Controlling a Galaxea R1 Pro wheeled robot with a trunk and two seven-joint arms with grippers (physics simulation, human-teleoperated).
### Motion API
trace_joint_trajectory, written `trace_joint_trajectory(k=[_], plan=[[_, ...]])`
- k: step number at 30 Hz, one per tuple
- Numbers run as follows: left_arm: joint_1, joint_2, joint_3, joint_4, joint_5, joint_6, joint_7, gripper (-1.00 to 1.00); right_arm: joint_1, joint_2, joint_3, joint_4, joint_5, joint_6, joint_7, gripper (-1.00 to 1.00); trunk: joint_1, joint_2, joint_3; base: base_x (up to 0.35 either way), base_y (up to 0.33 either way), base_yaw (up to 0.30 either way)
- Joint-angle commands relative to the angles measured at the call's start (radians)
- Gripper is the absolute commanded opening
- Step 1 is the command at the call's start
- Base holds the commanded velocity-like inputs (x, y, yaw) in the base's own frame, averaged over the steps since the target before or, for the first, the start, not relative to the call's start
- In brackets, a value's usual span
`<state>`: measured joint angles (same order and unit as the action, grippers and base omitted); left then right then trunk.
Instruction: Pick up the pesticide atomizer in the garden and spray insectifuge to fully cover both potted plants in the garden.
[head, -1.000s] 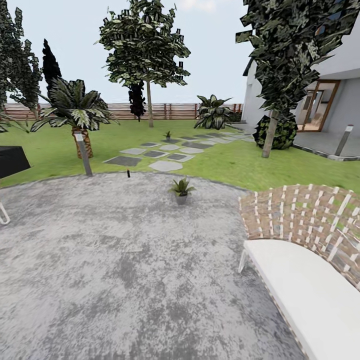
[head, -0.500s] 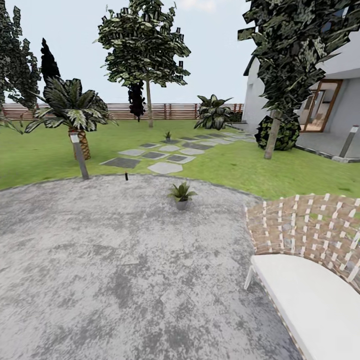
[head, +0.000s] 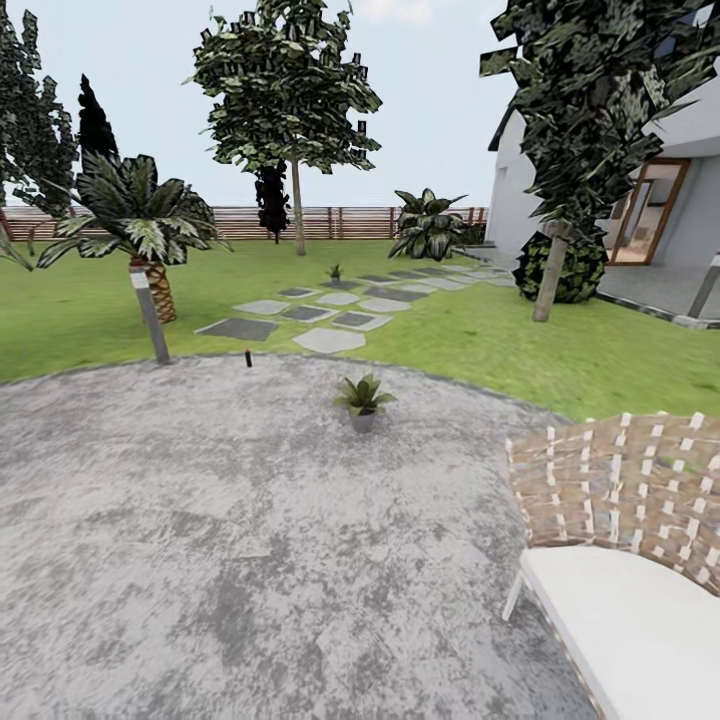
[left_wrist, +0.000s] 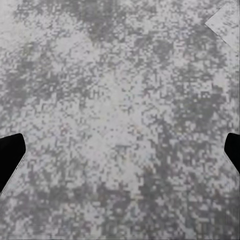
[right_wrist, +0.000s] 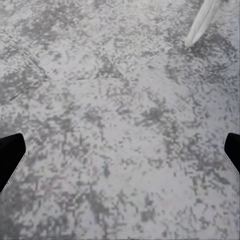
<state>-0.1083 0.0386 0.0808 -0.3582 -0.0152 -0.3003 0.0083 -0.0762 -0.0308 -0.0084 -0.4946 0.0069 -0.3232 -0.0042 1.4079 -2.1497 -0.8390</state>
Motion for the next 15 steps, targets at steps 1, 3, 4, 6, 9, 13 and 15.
trace_joint_trajectory(k=[1, 3, 4, 6, 9, 13, 15], plan=[[-0.001, 0.000, 0.002, 0.001, -0.002, -0.003, 0.001, 1.00, -0.001, 0.000, -0.001, 0.001, 0.001, -0.003, 0.000, 1.00, 0.000, 0.000, -0.001, 0.336, 0.000, 0.000], [-0.001, 0.000, 0.002, 0.001, -0.002, -0.003, 0.001, 1.00, -0.001, 0.000, -0.001, 0.001, 0.001, -0.003, 0.000, 1.00, 0.000, 0.000, -0.001, 0.336, 0.000, 0.000], [-0.001, 0.000, 0.002, 0.001, -0.002, -0.003, 0.001, 1.00, -0.001, 0.000, -0.001, 0.001, 0.001, -0.003, 0.000, 1.00, 0.000, 0.000, -0.001, 0.336, 0.000, 0.000], [-0.001, 0.000, 0.002, 0.001, -0.002, -0.003, 0.001, 1.00, -0.001, 0.000, -0.001, 0.001, 0.001, -0.003, 0.000, 1.00, 0.000, 0.000, -0.001, 0.336, 0.000, 0.000], [-0.001, 0.000, 0.002, 0.001, -0.002, -0.003, 0.001, 1.00, -0.001, 0.000, -0.001, 0.001, 0.001, -0.003, 0.000, 1.00, 0.000, 0.000, -0.001, 0.336, 0.000, 0.000], [-0.001, 0.000, 0.002, 0.001, -0.002, -0.003, 0.001, 1.00, -0.001, 0.000, -0.001, 0.001, 0.001, -0.004, 0.000, 1.00, 0.000, 0.000, -0.001, 0.336, 0.000, 0.024], [-0.001, 0.000, 0.002, 0.001, -0.002, -0.003, 0.001, 1.00, -0.001, 0.000, -0.001, 0.001, 0.001, -0.004, 0.000, 1.00, 0.000, 0.000, -0.001, 0.336, 0.000, 0.091]])
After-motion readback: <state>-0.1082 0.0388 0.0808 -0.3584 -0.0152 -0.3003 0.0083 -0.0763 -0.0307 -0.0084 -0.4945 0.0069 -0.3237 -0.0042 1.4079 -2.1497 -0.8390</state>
